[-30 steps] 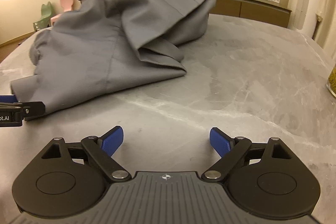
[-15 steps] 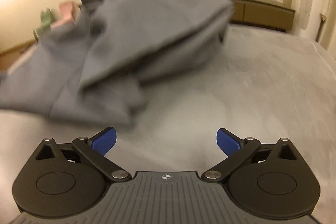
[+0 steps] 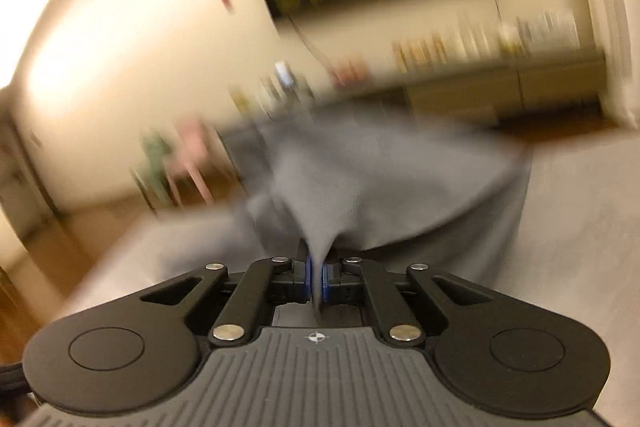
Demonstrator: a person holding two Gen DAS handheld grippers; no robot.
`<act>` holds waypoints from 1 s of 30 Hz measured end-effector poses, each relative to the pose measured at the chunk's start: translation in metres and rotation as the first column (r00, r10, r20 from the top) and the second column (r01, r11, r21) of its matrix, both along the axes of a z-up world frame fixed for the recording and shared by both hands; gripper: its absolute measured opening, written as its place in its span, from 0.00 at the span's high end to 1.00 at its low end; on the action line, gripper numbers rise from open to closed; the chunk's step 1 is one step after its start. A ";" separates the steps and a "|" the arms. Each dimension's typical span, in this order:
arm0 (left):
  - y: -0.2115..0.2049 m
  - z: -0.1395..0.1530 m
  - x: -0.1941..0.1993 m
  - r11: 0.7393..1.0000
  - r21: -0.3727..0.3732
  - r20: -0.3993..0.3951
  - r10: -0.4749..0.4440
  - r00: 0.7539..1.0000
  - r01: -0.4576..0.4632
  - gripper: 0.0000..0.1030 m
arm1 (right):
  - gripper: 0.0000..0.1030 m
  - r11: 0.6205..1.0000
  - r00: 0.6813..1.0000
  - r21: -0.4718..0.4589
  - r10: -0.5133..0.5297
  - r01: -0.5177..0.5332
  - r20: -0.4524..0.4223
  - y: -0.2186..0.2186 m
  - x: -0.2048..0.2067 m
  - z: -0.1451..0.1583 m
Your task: Fold clothes
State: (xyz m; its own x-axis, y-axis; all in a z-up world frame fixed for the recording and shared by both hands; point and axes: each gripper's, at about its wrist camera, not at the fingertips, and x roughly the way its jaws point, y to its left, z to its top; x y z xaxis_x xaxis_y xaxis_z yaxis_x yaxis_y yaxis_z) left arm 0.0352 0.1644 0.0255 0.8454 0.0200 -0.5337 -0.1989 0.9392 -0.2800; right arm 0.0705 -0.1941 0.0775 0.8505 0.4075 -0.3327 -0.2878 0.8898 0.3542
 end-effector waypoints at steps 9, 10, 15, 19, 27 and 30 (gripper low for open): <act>-0.014 -0.014 -0.010 0.987 -0.105 -0.092 -0.130 0.987 0.120 0.93 | 0.81 0.942 0.917 -0.337 -0.144 0.011 -0.372 -0.058 -0.081 -0.084; -0.014 -0.015 -0.009 0.987 -0.108 -0.093 -0.125 0.988 0.115 0.87 | 0.74 0.942 0.928 -0.335 -0.153 0.032 -0.339 -0.060 -0.086 -0.077; 0.008 -0.003 0.013 0.987 -0.149 -0.090 -0.079 0.993 0.065 0.37 | 0.17 0.932 0.987 -0.335 -0.158 0.136 -0.039 -0.048 -0.092 0.011; 0.019 0.003 0.076 0.968 -0.218 -0.153 -0.157 0.976 0.122 0.23 | 0.07 0.936 0.998 -0.348 -0.052 0.057 0.024 0.008 -0.049 0.048; -0.005 -0.057 0.137 0.970 -0.093 -0.296 -0.241 0.924 0.223 0.89 | 0.77 0.841 0.970 -0.491 0.155 -0.228 -0.185 0.149 0.003 -0.049; 0.011 -0.054 0.138 0.974 -0.117 -0.251 -0.219 0.943 0.195 0.96 | 0.92 0.810 0.979 -0.558 0.098 -0.183 -0.180 0.125 -0.002 -0.062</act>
State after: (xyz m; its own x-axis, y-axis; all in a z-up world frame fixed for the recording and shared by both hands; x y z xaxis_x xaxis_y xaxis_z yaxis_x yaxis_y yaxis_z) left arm 0.1727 0.1754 -0.0287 0.6567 -0.1985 -0.7276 -0.0805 0.9408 -0.3293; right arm 0.0689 -0.0694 0.0152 0.7276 0.2207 -0.6496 -0.4127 0.8971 -0.1575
